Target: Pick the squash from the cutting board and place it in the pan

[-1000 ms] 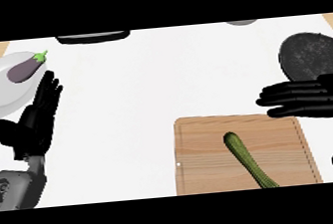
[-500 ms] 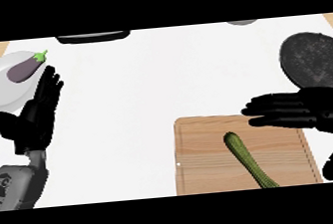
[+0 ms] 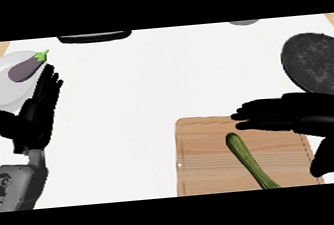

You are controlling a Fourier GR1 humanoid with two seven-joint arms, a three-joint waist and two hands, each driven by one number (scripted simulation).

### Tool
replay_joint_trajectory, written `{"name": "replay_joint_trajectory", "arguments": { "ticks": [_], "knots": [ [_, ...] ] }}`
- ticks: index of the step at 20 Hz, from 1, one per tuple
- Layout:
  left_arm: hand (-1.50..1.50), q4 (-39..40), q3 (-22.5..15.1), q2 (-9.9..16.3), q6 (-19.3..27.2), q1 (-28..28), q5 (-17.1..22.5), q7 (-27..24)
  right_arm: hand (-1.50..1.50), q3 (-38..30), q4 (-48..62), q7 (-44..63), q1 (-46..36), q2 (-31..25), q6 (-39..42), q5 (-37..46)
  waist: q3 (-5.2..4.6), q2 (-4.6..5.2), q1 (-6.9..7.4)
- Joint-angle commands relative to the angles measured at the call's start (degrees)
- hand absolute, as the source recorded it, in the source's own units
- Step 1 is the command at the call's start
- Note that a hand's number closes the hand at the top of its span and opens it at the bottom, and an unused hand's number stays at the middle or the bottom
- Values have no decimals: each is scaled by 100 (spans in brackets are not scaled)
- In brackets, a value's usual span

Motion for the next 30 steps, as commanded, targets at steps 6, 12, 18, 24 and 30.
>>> {"name": "replay_joint_trajectory", "arguments": {
  "ticks": [6,12,18,24,30],
  "knots": [
    [0,42,152,-178,4,-266,-220,309,-150,434,134,-325,-57,576,161,926,0,1,-15],
    [0,-318,335,-135,-287,-21,-160,399,-150,489,-20,-154,91,670,120,1561,0,-6,-10],
    [0,-37,423,-343,-332,-41,-303,180,-150,557,213,-375,221,666,-299,2551,0,-3,-17],
    [0,-252,484,-382,-275,90,-534,264,-150,462,-552,-139,651,545,130,2771,-1,-16,-48],
    [0,143,531,-616,-405,-169,-701,81,-150,446,560,-503,176,1261,-96,3424,0,1,-22]
  ]
}}
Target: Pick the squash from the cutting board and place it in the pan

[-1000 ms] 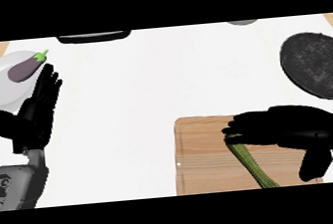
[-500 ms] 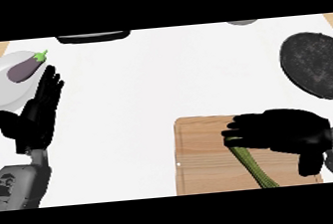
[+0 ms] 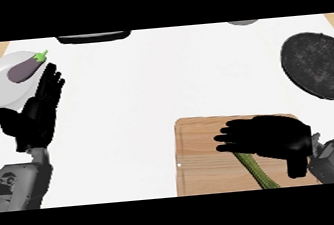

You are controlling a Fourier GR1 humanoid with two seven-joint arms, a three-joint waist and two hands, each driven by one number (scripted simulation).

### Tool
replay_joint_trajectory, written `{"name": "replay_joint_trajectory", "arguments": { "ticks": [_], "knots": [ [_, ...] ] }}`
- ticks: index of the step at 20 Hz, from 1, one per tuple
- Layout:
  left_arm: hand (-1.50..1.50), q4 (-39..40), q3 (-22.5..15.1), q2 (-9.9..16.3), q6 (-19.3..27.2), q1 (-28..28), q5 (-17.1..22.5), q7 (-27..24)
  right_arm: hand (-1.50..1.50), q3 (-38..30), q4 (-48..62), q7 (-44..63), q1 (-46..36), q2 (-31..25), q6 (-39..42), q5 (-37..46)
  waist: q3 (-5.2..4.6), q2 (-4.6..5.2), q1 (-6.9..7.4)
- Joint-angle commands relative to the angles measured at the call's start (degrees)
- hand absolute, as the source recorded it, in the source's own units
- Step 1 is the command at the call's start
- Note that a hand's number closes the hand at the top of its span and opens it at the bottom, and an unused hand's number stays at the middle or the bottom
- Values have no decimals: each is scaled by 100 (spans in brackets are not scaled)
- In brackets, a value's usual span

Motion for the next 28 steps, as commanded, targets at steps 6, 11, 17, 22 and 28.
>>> {"name": "replay_joint_trajectory", "arguments": {
  "ticks": [6,11,17,22,28],
  "knots": [
    [0,-376,64,-196,-113,607,-163,-220,-150,261,167,-107,473,458,-249,975,-1,-8,-5],
    [0,-225,371,7,-373,-6,-25,204,-150,70,1199,-641,-19,602,-319,1350,0,4,14],
    [0,333,152,-387,-67,-23,-444,-238,150,437,872,-1272,80,475,-531,1434,-1,10,-16],
    [0,-429,268,-314,-267,384,-282,11,150,343,1044,-1275,287,663,-753,1695,0,-2,13],
    [0,-349,316,-268,-198,273,-296,115,150,-893,1347,1437,686,1691,-148,1220,-13,-25,-249]
  ]
}}
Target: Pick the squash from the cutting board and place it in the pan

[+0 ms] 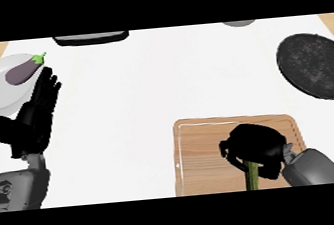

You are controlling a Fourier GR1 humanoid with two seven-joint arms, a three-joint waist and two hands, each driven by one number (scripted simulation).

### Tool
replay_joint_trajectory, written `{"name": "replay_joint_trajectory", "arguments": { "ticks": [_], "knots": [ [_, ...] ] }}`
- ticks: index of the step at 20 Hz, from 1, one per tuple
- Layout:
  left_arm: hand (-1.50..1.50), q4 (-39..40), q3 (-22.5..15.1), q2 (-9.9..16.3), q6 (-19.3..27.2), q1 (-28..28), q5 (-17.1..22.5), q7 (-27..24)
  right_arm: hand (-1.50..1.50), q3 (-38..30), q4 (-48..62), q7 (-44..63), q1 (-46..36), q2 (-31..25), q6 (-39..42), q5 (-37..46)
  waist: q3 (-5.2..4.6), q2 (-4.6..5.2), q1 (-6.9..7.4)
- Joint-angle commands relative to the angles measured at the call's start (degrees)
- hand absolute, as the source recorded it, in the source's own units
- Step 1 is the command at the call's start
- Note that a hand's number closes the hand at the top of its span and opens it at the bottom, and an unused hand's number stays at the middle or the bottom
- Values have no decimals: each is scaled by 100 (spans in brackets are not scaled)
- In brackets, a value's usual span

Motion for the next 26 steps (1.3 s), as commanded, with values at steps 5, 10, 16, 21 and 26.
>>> {"name": "replay_joint_trajectory", "arguments": {
  "ticks": [5,10,16,21,26],
  "knots": [
    [0,-13,193,52,114,191,18,-14,150,-1620,228,3513,653,1461,-81,-58,16,-1,-280],
    [0,-56,102,55,24,32,34,151,150,-1761,-1162,4879,295,2203,-987,537,25,-19,-146],
    [0,96,91,-12,-78,111,20,-153,150,-1799,-2552,5753,201,2518,-1038,672,29,40,-21],
    [0,-180,100,32,-114,148,-7,-30,150,-2656,-2512,5774,-288,2361,-1332,343,35,59,62],
    [0,133,110,2,-124,-157,-32,-36,150,-3891,-2173,5611,-878,2526,-1695,-846,42,81,67]
  ]
}}
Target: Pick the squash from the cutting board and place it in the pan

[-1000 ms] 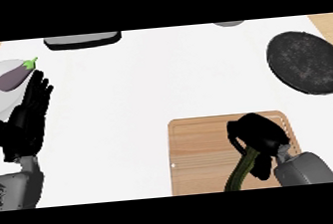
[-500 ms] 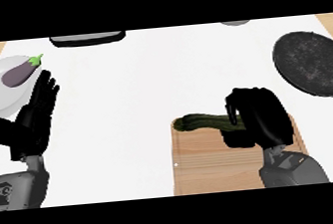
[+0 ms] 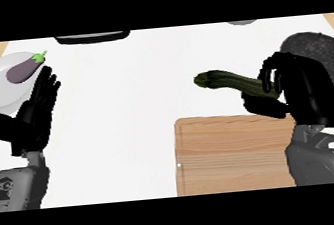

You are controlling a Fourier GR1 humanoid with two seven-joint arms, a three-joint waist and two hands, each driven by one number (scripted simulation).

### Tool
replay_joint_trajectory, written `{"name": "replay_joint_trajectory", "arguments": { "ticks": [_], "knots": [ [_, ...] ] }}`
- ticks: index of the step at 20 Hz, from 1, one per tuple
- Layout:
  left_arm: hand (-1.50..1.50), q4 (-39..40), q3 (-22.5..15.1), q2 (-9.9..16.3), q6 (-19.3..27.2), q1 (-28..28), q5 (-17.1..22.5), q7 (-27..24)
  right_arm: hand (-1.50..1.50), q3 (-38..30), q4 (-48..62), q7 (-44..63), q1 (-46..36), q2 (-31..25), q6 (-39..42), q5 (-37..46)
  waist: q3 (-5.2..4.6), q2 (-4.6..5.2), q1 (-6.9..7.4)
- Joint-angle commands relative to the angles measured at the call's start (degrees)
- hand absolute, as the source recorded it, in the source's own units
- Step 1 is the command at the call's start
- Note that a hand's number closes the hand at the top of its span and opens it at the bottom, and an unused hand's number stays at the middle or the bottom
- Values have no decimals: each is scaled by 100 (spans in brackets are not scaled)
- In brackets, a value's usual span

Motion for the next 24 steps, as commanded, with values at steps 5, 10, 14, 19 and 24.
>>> {"name": "replay_joint_trajectory", "arguments": {
  "ticks": [5,10,14,19,24],
  "knots": [
    [0,368,62,44,-113,-327,-69,-158,150,-2059,1238,-879,-702,-986,-373,-1474,2,30,8],
    [0,-154,-25,-59,-123,143,-18,-5,150,-2612,3199,-1859,-1207,-1930,-1149,-1345,5,33,121],
    [0,-251,-242,-199,-10,30,-186,102,150,-2762,4596,-2740,-1289,-2500,-2051,-915,13,76,209],
    [0,-231,-277,-251,-49,-13,-177,85,150,-3032,6429,-3348,-1896,-3132,-2819,-766,21,117,319],
    [0,5,-185,-222,-31,-328,-198,0,150,-3313,7667,-3847,-2352,-3446,-3216,-932,31,173,399]
  ]
}}
